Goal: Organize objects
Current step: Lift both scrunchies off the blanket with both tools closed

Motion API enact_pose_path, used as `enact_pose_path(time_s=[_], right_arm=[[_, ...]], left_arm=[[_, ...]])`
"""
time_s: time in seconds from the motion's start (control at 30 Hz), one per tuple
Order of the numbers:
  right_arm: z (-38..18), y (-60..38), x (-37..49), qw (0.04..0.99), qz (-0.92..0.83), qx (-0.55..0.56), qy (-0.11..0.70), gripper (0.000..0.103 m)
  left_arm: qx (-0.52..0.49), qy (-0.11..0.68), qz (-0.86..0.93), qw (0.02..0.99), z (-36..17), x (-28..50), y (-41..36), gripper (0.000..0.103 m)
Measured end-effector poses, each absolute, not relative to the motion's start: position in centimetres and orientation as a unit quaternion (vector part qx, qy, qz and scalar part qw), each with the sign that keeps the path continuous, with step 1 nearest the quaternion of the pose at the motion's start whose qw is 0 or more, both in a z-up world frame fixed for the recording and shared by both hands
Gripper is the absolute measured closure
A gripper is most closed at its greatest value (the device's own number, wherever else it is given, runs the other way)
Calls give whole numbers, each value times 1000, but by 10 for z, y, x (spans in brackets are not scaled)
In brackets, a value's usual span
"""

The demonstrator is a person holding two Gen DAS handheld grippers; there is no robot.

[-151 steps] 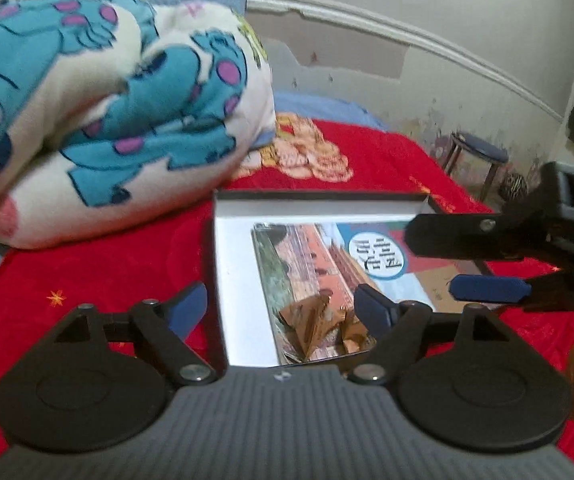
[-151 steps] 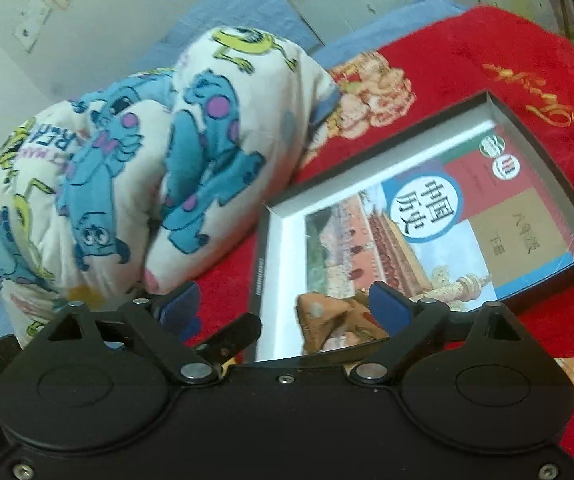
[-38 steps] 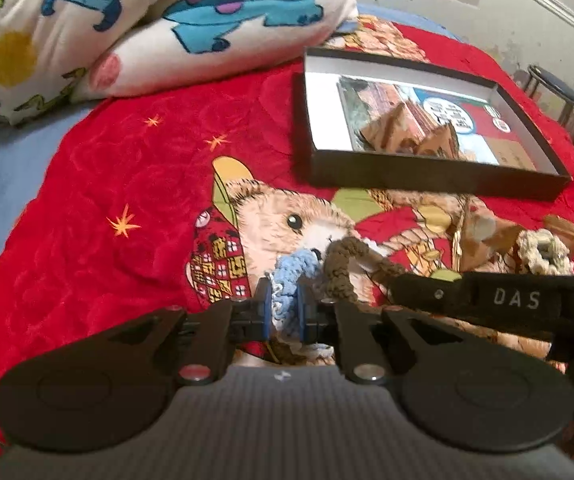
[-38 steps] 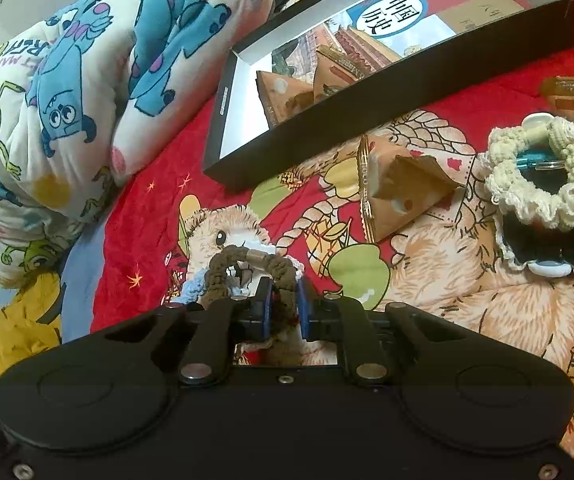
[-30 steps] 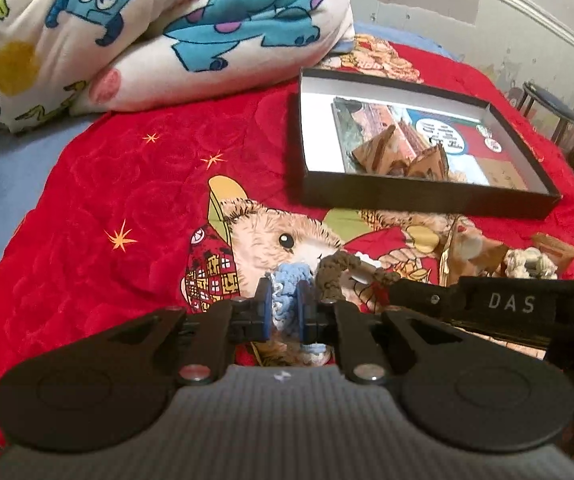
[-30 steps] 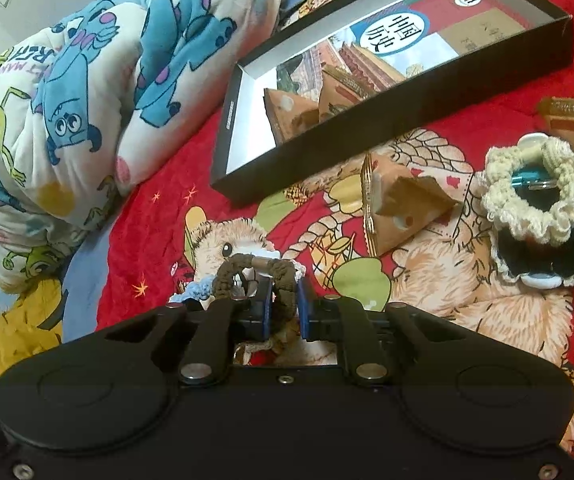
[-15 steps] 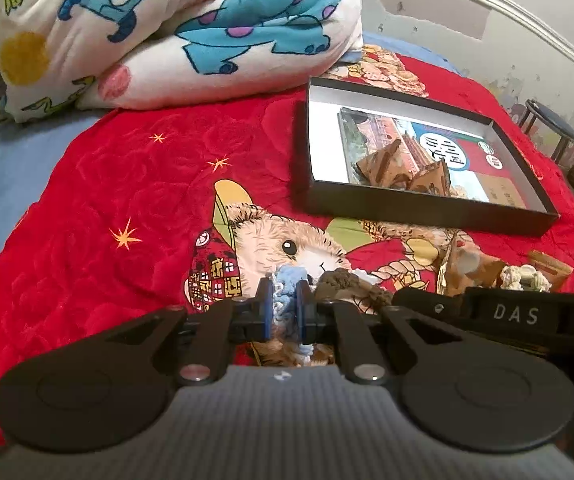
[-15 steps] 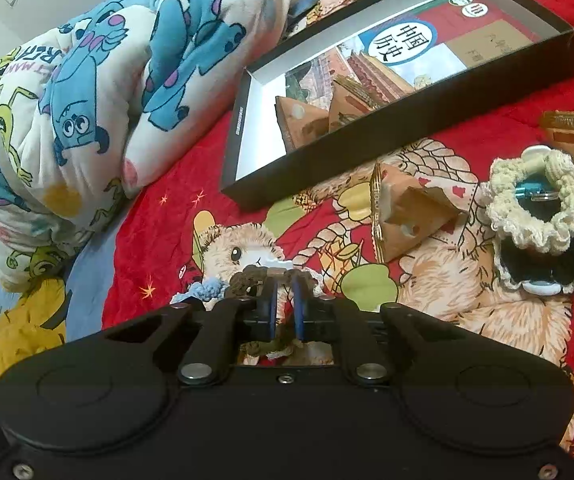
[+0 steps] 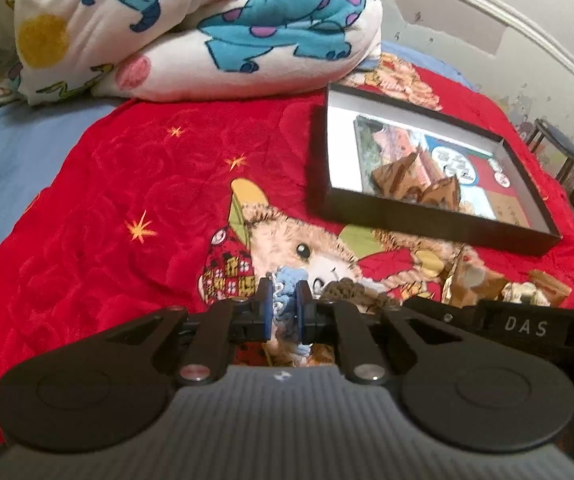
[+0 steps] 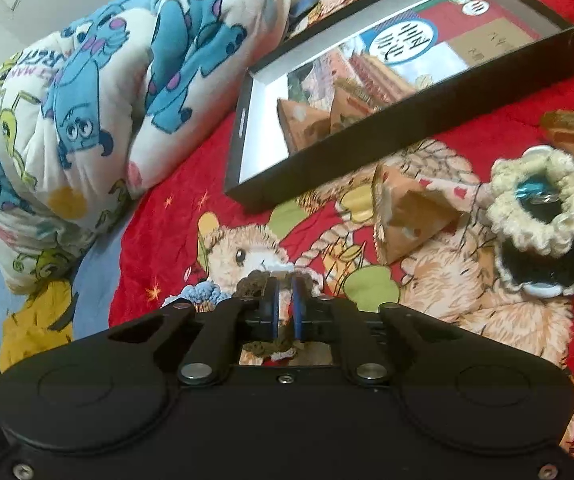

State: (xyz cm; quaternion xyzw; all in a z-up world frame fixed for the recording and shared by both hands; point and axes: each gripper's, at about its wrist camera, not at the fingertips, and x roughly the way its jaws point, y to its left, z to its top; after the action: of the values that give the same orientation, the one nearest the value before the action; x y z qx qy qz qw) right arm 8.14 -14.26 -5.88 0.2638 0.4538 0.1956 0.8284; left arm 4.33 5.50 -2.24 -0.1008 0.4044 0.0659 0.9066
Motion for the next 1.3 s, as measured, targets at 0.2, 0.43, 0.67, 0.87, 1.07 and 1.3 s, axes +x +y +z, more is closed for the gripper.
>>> enact_pose_path(time_s=[0.2, 0.43, 0.67, 0.87, 1.07, 1.3], right_arm=[[-57, -130, 77, 863, 181, 203, 425, 71], [-74, -124, 84, 850, 195, 198, 447, 69], [-72, -106, 75, 876, 182, 128, 429, 89], [-69, -103, 70, 883, 177, 104, 421, 90], [-59, -110, 70, 880, 193, 141, 411, 91], [-29, -121, 63, 883, 219, 178, 375, 91]], left_arm=[[-105, 428, 84, 894, -32, 46, 61, 89], [-92, 453, 96, 881, -41, 50, 61, 88], [-61, 466, 101, 877, -46, 54, 55, 88], [-50, 468, 103, 876, -46, 54, 53, 88], [-63, 456, 99, 882, -40, 52, 56, 89], [-86, 391, 57, 915, -11, 36, 52, 89]])
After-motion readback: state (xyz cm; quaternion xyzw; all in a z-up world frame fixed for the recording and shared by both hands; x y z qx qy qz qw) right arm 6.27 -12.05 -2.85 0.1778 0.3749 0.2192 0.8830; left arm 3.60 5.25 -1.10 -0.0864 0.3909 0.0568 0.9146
